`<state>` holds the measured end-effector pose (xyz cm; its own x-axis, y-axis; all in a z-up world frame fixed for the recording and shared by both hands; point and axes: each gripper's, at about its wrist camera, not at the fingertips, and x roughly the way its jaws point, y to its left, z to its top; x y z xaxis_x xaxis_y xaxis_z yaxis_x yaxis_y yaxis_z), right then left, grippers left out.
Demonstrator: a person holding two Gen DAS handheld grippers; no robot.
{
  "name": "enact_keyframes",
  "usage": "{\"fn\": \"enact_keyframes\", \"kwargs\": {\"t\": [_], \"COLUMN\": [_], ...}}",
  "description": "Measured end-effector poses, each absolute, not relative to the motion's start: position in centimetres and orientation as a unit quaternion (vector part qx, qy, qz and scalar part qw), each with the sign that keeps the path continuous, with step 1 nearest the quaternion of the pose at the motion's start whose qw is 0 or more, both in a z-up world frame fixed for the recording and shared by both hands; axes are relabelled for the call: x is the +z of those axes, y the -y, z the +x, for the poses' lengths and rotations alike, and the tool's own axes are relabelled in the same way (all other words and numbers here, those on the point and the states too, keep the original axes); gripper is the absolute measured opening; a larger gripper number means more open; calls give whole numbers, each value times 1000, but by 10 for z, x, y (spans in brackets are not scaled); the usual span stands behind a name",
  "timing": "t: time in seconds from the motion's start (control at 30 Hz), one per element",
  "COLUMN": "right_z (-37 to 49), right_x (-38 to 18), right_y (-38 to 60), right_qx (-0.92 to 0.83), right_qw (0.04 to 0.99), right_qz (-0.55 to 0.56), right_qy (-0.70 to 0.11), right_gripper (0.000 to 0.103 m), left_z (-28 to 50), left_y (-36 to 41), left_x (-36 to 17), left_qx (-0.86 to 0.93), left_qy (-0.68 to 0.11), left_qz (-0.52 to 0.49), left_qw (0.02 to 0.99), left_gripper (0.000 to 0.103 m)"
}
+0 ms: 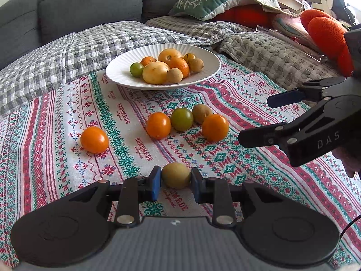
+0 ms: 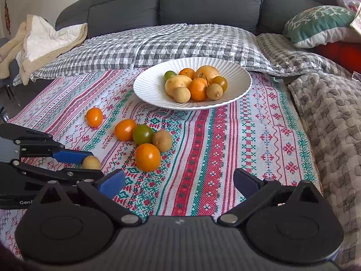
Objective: Organize fruits
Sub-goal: 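Grasp an orange tomato with the right tool while the left tool holds the brown fruit, then carry the brown fruit and orange tomato in both tools over the white plate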
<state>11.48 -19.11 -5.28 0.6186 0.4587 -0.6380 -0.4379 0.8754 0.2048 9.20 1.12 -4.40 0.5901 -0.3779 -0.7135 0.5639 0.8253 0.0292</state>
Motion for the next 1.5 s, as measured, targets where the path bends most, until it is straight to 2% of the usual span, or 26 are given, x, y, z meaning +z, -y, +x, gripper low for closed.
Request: {"fn": "enact_keyframes", "kwargs": {"t": [0.17,0.37,0.57,0.7,0.77,0.93,1.0,1.5], "right_z": [118,123,129,131,132,133,134,131], "right_x": [-52,-51,-52,-50,-50,-50,-50,-42], "right_y": [171,149,142,138,138,136,137,150], "right_qx": [252,250,243,240,240,237,236,246], "right_qw": [898,895,894,893,893,892,892,892], "right_qz": [-1,-18,-16,-11,-10,-16,-16,-4], "right_qy": [-361,-368,-377,-379,-380,-384,-385,-380], "right_gripper": [99,88,72,57,54,33,27,27], "left_z": [96,98,97,97,97,97,97,96], "left_y": [-24,-31,-31,-29,-28,-28,-28,-27], "left_x": [-42,-40,-41,-41,-41,-41,-41,-38], "left_qx": [-248,-241,-244,-246,-247,-247,-247,-249], "left_qy": [-373,-376,-377,-377,-378,-378,-378,-373], "left_qz": [120,114,114,115,115,116,115,112], "left_qw": [886,887,886,885,885,885,885,887], "left_gripper": [16,16,16,16,16,16,16,16]}}
